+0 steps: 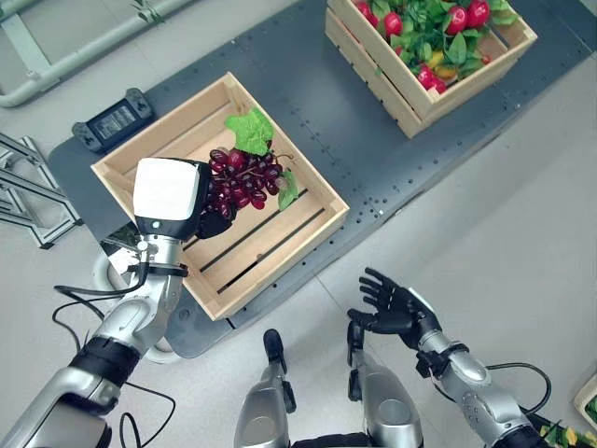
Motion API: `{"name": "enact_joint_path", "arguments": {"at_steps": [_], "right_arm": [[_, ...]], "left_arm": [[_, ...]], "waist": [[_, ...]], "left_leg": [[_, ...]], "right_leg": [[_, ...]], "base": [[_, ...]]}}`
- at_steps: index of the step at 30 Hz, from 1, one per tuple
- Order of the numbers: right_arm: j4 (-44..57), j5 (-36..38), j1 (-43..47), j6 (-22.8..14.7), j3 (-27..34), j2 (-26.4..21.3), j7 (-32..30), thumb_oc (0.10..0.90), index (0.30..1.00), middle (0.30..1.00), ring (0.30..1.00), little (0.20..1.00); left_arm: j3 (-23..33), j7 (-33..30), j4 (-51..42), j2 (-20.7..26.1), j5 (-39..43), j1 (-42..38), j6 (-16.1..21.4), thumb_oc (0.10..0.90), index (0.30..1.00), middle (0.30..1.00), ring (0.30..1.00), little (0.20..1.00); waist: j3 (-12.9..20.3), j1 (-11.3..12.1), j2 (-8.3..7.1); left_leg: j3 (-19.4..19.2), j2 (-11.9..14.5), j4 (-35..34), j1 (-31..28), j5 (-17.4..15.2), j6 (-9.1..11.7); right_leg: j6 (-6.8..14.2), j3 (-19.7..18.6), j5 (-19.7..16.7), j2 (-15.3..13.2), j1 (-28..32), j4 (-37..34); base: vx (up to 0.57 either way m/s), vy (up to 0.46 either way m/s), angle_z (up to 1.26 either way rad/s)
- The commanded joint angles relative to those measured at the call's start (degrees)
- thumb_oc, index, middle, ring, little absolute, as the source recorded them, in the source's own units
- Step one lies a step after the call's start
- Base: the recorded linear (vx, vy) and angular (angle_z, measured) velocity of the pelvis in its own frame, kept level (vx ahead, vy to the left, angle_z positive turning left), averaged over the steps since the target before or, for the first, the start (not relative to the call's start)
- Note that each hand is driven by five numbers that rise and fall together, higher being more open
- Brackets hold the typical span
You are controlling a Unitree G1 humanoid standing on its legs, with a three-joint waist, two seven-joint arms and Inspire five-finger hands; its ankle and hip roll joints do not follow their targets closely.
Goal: Pick up the fruits from the basket on one side to the basket on the other side
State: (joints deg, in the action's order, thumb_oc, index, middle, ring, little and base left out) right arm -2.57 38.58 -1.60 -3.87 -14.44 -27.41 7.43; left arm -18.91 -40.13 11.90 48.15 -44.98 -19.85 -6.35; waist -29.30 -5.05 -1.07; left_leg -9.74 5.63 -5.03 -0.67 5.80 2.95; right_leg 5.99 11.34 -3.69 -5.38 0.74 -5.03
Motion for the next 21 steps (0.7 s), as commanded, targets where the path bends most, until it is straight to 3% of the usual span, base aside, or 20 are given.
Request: {"name": "enact_joint_path", "arguments": {"at_steps": [1,5,7,11,17,21], "right_arm": [[5.7,-1.3,-1.5,-7.3,2.9,-1.2,-1.8,0.800,0.900,0.900,0.900,0.900],[10.3,-3.9,-0.8,-6.4,7.0,-2.5,-1.8,0.800,0.900,0.900,0.900,0.900],[12.2,-9.9,-1.0,-6.7,9.1,-4.2,-3.0,0.800,0.900,0.900,0.900,0.900],[15.0,-11.9,2.2,-6.6,11.6,-7.9,-3.7,0.800,0.900,0.900,0.900,0.900],[19.2,-18.2,8.6,-7.4,11.5,-11.7,-6.4,0.800,0.900,0.900,0.900,0.900],[22.0,-21.6,11.8,-6.0,10.8,-13.8,-4.4,0.800,0.900,0.900,0.900,0.900]], "left_arm": [[3.6,-2.3,-4.2,0.4,-5.6,0.2,3.1,0.400,0.300,0.300,0.300,0.300],[5.5,0.5,-7.5,1.3,-7.6,3.8,6.6,0.400,0.300,0.300,0.300,0.300],[6.8,2.7,-8.8,2.3,-8.0,4.9,9.0,0.400,0.300,0.300,0.300,0.300],[5.2,6.4,-10.3,3.6,-7.4,3.4,10.7,0.400,0.300,0.300,0.300,0.300],[1.6,12.2,-11.8,2.5,-6.2,0.2,13.1,0.400,0.300,0.300,0.300,0.300],[0.8,14.4,-12.3,2.3,-4.9,-0.5,14.4,0.400,0.300,0.300,0.300,0.300]], "waist": [[14.0,0.2,0.26],[17.5,0.8,0.83],[18.8,0.9,0.98],[20.2,1.2,1.06],[21.8,2.8,0.90],[22.8,3.4,0.70]], "left_leg": [[1.0,-2.0,0.0,0.0,-3.1,2.0],[1.4,-1.5,0.0,-2.1,-4.4,1.9],[1.0,-1.3,0.0,-3.1,-4.9,1.9],[0.9,-1.2,0.0,-4.6,-5.8,1.6],[1.7,-1.4,0.0,-6.2,-7.5,1.2],[1.9,-1.4,0.0,-6.8,-8.2,1.1]], "right_leg": [[0.9,-1.3,1.7,-1.2,-0.7,2.6],[1.2,-0.5,0.8,-1.4,2.0,0.2],[1.2,-0.2,1.1,-1.5,2.8,0.0],[1.4,0.3,1.7,-1.5,4.3,0.0],[1.7,1.0,2.4,-1.9,5.5,0.0],[2.1,1.0,2.7,-2.0,5.9,0.0]], "base": [[0.06,-0.027,0.20],[0.08,-0.019,0.10],[0.06,-0.019,0.18],[0.03,-0.015,0.03],[0.02,-0.013,0.00],[0.00,0.000,0.00]]}}
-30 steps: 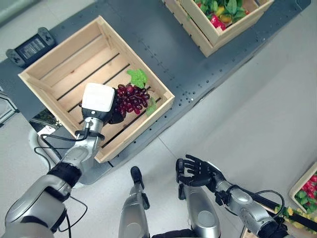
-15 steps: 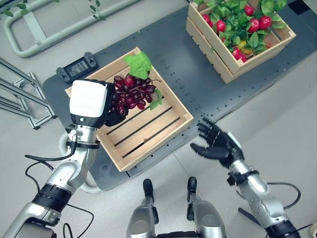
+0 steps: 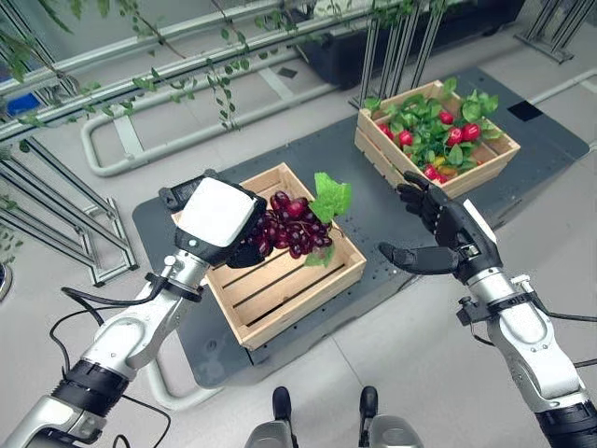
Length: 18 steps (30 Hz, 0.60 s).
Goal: Pick up the fruits from the basket on one side to the basket on the other side
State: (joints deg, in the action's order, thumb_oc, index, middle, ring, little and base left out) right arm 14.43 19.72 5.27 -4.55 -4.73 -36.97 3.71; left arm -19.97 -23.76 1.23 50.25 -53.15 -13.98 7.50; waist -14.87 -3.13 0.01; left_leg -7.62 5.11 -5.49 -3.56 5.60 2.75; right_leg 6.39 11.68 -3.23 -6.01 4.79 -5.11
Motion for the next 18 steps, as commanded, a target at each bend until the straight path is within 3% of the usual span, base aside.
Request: {"name": "enact_joint_path", "arguments": {"at_steps": [1,7,18], "right_arm": [[5.2,-3.2,5.1,-5.1,1.0,-4.5,-0.4,0.800,0.900,0.900,0.900,0.900],[6.8,-2.9,8.3,-1.8,-3.6,-8.3,7.6,0.800,0.900,0.900,0.900,0.900],[4.4,0.6,10.9,2.5,-10.3,-6.3,14.7,0.800,0.900,0.900,0.900,0.900]], "left_arm": [[1.9,-1.8,-1.8,0.2,3.4,-6.4,0.6,0.400,0.300,0.300,0.300,0.300],[1.1,0.6,-3.3,0.2,6.9,-7.1,0.0,0.400,0.300,0.300,0.300,0.300],[-0.2,1.4,-5.2,-1.3,8.7,-7.6,1.2,0.400,0.300,0.300,0.300,0.300]], "waist": [[8.4,1.5,-0.38],[9.5,2.2,-1.22],[10.6,2.7,-1.66]], "left_leg": [[-0.2,-0.9,0.5,-3.9,-8.0,1.3],[-0.4,-0.7,0.5,-4.4,-8.4,1.3],[-0.5,-0.5,0.5,-4.8,-8.4,1.4]], "right_leg": [[1.7,0.7,2.2,-1.4,1.9,0.1],[2.2,0.9,2.0,-1.5,1.9,0.1],[2.4,0.9,1.8,-1.5,2.1,0.1]], "base": [[0.00,0.000,0.00],[0.00,-0.008,0.02],[0.00,-0.004,0.01]]}}
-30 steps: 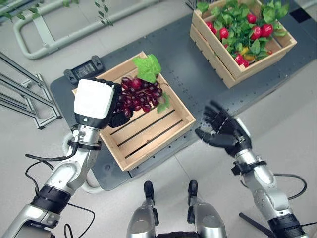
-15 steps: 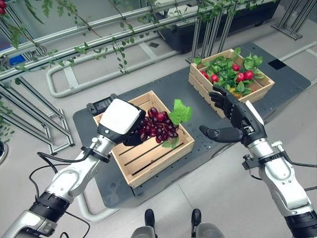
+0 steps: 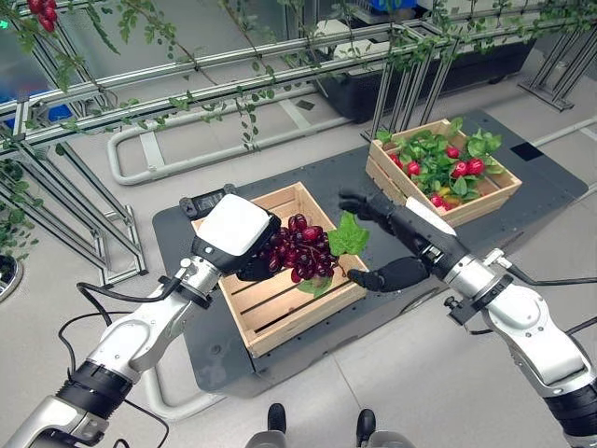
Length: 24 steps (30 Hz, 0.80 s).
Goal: Pick up the fruits from the basket on one side to the basket on the other side
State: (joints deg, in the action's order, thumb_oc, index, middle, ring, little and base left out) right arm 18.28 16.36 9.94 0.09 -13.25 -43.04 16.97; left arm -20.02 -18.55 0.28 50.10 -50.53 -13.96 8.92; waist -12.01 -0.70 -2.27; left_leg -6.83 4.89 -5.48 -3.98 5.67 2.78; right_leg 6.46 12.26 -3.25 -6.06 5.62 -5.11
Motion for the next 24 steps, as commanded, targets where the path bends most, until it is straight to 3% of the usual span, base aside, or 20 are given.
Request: {"name": "enact_joint_path", "arguments": {"at_steps": [1,5,16,24], "right_arm": [[0.2,4.6,6.1,-1.7,-2.4,0.0,2.2,0.800,0.900,0.900,0.900,0.900],[-1.4,5.5,5.9,-0.5,-4.2,1.3,2.7,0.800,0.900,0.900,0.900,0.900],[-4.8,3.0,6.1,-1.5,-6.1,5.5,-1.2,0.800,0.900,0.900,0.900,0.900],[-4.8,3.8,5.0,-2.4,-5.3,7.0,-6.8,0.800,0.900,0.900,0.900,0.900]], "left_arm": [[0.0,-3.7,-4.7,-1.4,6.1,-7.5,0.1,0.400,0.300,0.300,0.300,0.300],[-0.5,-4.0,-5.2,-2.1,6.5,-7.5,0.9,0.400,0.300,0.300,0.300,0.300],[-2.8,-0.9,-8.3,-4.7,7.5,-8.1,4.6,0.400,0.300,0.300,0.300,0.300],[-3.4,1.5,-9.6,-5.8,8.6,-6.9,5.2,0.400,0.300,0.300,0.300,0.300]], "waist": [[7.9,0.4,0.56],[8.1,0.4,0.44],[8.7,0.6,0.50],[8.8,0.5,0.61]], "left_leg": [[-1.4,-0.2,0.5,-4.4,-8.5,1.4],[-1.3,-0.2,0.5,-4.4,-8.5,1.5],[-1.6,-0.2,0.5,-4.2,-8.7,1.2],[-1.8,-0.2,0.5,-4.4,-8.9,1.1]], "right_leg": [[2.3,0.4,1.8,-1.6,1.3,0.1],[2.4,0.6,1.7,-1.7,1.2,0.1],[2.8,0.3,1.5,-1.9,0.8,0.1],[2.9,0.0,1.4,-1.9,0.7,0.1]], "base": [[0.00,0.000,0.00],[0.00,0.000,0.00],[0.00,0.000,0.01],[0.00,0.000,0.00]]}}
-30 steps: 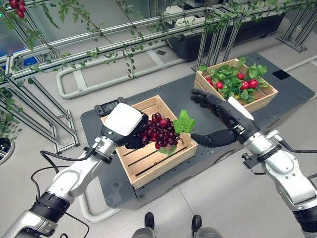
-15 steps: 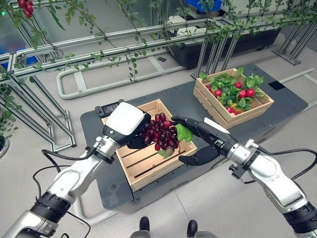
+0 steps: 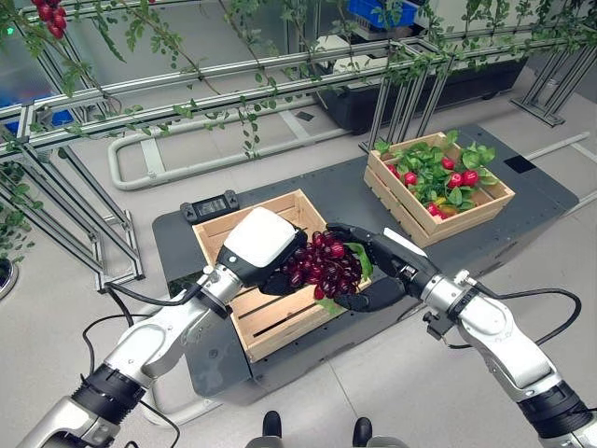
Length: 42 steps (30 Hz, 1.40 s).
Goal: Pick up the fruits from the basket on one side to the basket on the other side
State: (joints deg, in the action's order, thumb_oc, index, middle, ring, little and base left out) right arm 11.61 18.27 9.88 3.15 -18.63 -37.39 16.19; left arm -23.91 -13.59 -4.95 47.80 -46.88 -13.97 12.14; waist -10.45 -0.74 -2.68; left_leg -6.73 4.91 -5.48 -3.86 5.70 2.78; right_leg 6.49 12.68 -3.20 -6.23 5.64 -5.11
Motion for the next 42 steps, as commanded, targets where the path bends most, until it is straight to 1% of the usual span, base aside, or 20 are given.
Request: {"name": "enact_joint_path", "arguments": {"at_steps": [1,3,6,12,15,19,23,24,25,26,27,35,41,42], "right_arm": [[1.9,2.0,4.9,-5.4,0.5,1.6,-7.0,0.800,0.900,0.900,0.900,0.900],[2.0,2.4,4.6,-5.3,0.9,1.9,-8.0,0.800,0.900,0.900,0.900,0.900],[2.8,2.6,3.8,-3.7,2.2,2.6,-8.0,0.800,0.900,0.900,0.900,0.900],[4.3,2.7,3.0,0.0,1.6,1.9,-4.9,0.800,0.900,0.900,0.900,0.900],[4.0,2.3,3.5,1.7,0.1,1.8,-3.3,0.800,0.900,0.900,0.900,0.900],[3.2,2.4,4.2,2.5,-1.5,1.9,-3.3,0.800,0.900,0.900,0.900,0.900],[2.6,2.2,4.6,2.7,-2.2,2.4,-1.6,0.800,0.900,0.900,0.900,0.900],[2.8,2.3,4.7,3.1,-2.5,2.3,-1.7,0.709,0.764,0.764,0.764,0.764],[2.7,2.3,5.0,3.1,-2.9,2.4,-1.9,0.555,0.533,0.533,0.533,0.533],[2.7,2.4,5.0,3.1,-3.0,2.5,-1.9,0.491,0.436,0.436,0.436,0.436],[2.5,2.5,5.1,3.1,-3.1,2.7,-2.1,0.400,0.300,0.300,0.300,0.300],[2.9,3.4,5.0,3.0,-2.9,3.4,-2.6,0.400,0.300,0.300,0.300,0.300],[2.7,5.1,4.3,2.2,-2.1,4.1,-4.5,0.400,0.300,0.300,0.300,0.300],[2.7,5.7,4.2,2.3,-2.0,4.4,-5.0,0.400,0.300,0.300,0.300,0.300]], "left_arm": [[0.5,-3.6,-4.2,-3.5,4.9,-6.7,1.9,0.400,0.300,0.300,0.300,0.300],[0.6,-3.6,-4.2,-3.6,4.9,-6.5,1.7,0.400,0.300,0.300,0.300,0.300],[1.4,-3.8,-4.2,-3.6,4.8,-5.8,1.7,0.400,0.300,0.300,0.300,0.300],[2.3,-3.6,-5.5,-3.7,5.5,-5.5,1.8,0.400,0.300,0.300,0.300,0.300],[2.2,-3.1,-6.1,-4.3,5.6,-6.0,1.4,0.400,0.300,0.300,0.300,0.300],[1.6,-2.5,-6.4,-4.9,5.8,-6.5,1.6,0.400,0.300,0.300,0.300,0.300],[1.1,-1.8,-6.5,-5.2,6.1,-6.7,2.4,0.400,0.300,0.300,0.300,0.300],[1.0,-1.9,-6.5,-5.2,6.2,-6.6,2.5,0.400,0.300,0.300,0.300,0.300],[0.7,-2.0,-6.3,-5.3,6.1,-6.5,3.0,0.400,0.300,0.300,0.300,0.300],[0.7,-2.0,-6.3,-5.3,6.1,-6.5,3.1,0.400,0.300,0.300,0.300,0.300],[0.6,-1.7,-6.3,-5.6,6.2,-6.5,3.4,0.400,0.300,0.300,0.300,0.300],[-0.4,0.2,-6.7,-6.1,6.5,-6.4,4.9,0.400,0.300,0.300,0.300,0.300],[-0.8,1.3,-6.3,-6.1,6.4,-5.9,5.5,0.400,0.300,0.300,0.300,0.300],[-0.9,1.4,-6.2,-6.0,6.2,-5.7,5.7,0.400,0.300,0.300,0.300,0.300]], "waist": [[7.2,0.4,1.03],[7.2,0.4,1.02],[7.3,0.3,1.06],[7.4,0.3,0.93],[7.6,0.3,0.77],[7.7,0.3,0.64],[7.8,0.4,0.59],[7.8,0.4,0.57],[7.8,0.5,0.55],[7.9,0.5,0.54],[7.9,0.5,0.52],[8.0,0.3,0.56],[8.0,0.2,0.59],[8.0,0.1,0.53]], "left_leg": [[-2.0,-0.1,0.5,-4.6,-8.9,1.0],[-2.0,-0.1,0.5,-4.5,-8.9,1.0],[-2.1,-0.1,0.5,-4.4,-9.0,0.9],[-2.2,0.0,0.5,-4.3,-8.9,0.9],[-2.2,0.0,0.5,-4.2,-8.8,0.9],[-2.2,0.1,0.5,-4.2,-8.7,0.9],[-2.2,0.1,0.5,-4.2,-8.7,1.0],[-2.1,0.1,0.5,-4.2,-8.7,0.9],[-2.2,0.2,0.5,-4.2,-8.7,0.9],[-2.2,0.2,0.5,-4.2,-8.7,0.9],[-2.1,0.2,0.5,-4.2,-8.7,0.9],[-2.3,0.3,0.5,-4.2,-8.7,0.8],[-2.4,0.3,0.5,-4.3,-8.7,0.7],[-2.5,0.3,0.5,-4.0,-8.3,0.7]], "right_leg": [[2.9,-0.5,1.4,-1.8,0.6,0.1],[2.9,-0.5,1.4,-1.7,0.6,0.1],[2.9,-0.8,1.4,-1.7,0.4,0.1],[2.9,-1.0,1.3,-1.8,0.2,0.1],[2.8,-1.1,1.3,-1.7,0.1,0.1],[2.7,-1.0,1.3,-1.7,0.2,0.1],[2.7,-1.0,1.3,-1.7,0.2,0.1],[2.7,-1.1,1.3,-1.7,0.1,0.1],[2.7,-1.1,1.3,-1.7,0.1,0.1],[2.7,-1.1,1.3,-1.7,0.1,0.1],[2.6,-1.1,1.3,-1.7,0.1,0.1],[2.6,-1.4,1.4,-1.6,0.1,0.1],[2.6,-1.7,1.3,-1.4,-0.2,0.1],[2.5,-1.8,0.9,-1.4,-0.5,0.1]], "base": [[0.00,0.000,0.00],[0.00,0.000,0.00],[0.00,0.002,-0.03],[0.00,0.000,-0.03],[0.00,0.000,0.00],[0.00,0.000,0.00],[0.00,0.000,0.00],[0.00,0.000,0.00],[0.00,0.000,0.00],[0.00,0.000,0.00],[0.00,0.000,0.00],[0.00,0.000,0.00],[-0.01,-0.017,-0.04],[0.00,0.000,0.00]]}}
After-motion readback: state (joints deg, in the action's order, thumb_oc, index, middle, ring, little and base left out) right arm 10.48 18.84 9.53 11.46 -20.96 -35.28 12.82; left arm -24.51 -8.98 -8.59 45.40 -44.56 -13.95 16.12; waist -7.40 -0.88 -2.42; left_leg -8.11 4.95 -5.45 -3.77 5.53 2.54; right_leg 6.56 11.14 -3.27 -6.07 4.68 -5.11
